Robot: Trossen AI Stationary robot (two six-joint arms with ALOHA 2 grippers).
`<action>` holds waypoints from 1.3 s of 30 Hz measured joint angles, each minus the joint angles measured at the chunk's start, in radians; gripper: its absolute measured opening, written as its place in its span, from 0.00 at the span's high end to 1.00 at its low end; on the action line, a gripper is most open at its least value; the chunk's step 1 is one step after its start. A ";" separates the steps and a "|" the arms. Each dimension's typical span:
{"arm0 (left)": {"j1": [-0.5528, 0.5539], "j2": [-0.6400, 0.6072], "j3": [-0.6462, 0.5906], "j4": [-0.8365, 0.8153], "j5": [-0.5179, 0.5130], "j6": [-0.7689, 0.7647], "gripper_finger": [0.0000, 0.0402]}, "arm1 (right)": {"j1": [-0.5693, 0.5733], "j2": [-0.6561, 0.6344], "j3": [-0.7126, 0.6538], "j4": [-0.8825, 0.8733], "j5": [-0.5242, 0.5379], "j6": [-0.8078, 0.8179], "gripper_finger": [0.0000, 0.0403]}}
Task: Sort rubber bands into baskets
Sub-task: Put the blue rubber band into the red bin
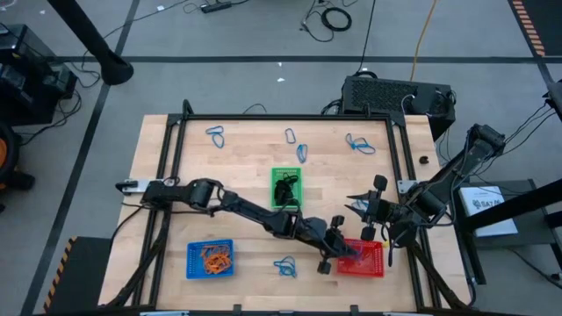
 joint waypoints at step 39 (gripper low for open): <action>-0.038 -0.151 0.003 -0.379 0.009 0.117 0.61 | 0.000 0.000 0.000 -0.002 0.000 0.001 0.73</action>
